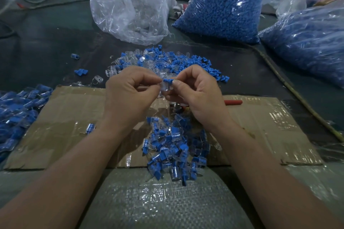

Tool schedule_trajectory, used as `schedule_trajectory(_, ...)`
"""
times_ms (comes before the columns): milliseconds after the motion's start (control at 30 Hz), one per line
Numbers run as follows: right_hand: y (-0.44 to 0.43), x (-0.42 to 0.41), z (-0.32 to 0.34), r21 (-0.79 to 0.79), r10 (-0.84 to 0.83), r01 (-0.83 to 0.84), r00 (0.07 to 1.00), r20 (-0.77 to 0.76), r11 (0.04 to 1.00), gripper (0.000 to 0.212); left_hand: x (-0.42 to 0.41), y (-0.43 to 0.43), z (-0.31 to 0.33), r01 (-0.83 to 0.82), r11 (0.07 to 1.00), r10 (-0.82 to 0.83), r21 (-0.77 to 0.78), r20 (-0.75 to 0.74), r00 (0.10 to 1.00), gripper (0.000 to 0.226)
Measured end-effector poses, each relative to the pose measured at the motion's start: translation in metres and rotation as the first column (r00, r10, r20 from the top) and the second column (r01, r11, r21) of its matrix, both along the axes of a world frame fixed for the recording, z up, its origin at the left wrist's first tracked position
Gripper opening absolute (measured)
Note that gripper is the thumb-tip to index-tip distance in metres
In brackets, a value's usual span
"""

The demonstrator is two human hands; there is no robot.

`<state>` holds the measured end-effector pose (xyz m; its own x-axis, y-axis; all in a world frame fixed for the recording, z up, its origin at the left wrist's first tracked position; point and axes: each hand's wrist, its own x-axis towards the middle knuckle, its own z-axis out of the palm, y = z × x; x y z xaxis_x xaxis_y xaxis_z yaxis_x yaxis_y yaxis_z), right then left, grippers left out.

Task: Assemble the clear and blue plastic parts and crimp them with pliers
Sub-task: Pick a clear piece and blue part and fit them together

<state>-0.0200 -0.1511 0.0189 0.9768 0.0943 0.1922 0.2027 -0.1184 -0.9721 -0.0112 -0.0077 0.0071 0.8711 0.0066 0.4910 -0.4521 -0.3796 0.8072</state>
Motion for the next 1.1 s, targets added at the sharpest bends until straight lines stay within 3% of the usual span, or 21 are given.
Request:
schedule_trajectory(167,-0.002,0.0012,-0.0026,-0.128,-0.038,0.046,0.997,0.067,0.991,0.021,0.0017,-0.0011,0.0025,0.016,0.971,-0.078,-0.24,-0.254,0.964,0.016)
schedule_trajectory(333,-0.0023,0.0011,-0.0044,-0.244,-0.047,0.076,0.991,0.122,0.967,0.023,0.0034,0.0029,0.0047,0.052,0.874,-0.314,-0.484,-0.479,0.82,0.019)
schedule_trajectory(467,-0.0016,0.001,-0.005,-0.259,-0.066,0.106,0.985,0.158,0.96,0.024,0.0015,0.0002,0.005,0.108,0.895,-0.317,-0.432,-0.447,0.836,0.008)
schedule_trajectory(667,-0.0039,0.0021,-0.0061,-0.359,-0.139,0.236,0.951,0.275,0.903,0.025,0.0016,-0.0013,0.0037,0.077,0.915,-0.252,-0.396,-0.412,0.875,0.009)
schedule_trajectory(933,-0.0019,-0.0003,-0.0056,-0.4,-0.116,0.239,0.944,0.308,0.885,0.032,-0.0001,0.0,0.0031,0.076,0.941,-0.189,-0.33,-0.328,0.926,0.011)
schedule_trajectory(1100,-0.0017,-0.0002,-0.0046,-0.402,-0.137,0.262,0.94,0.312,0.877,0.03,-0.0032,-0.003,0.0021,0.134,0.971,-0.185,-0.197,-0.268,0.946,0.017)
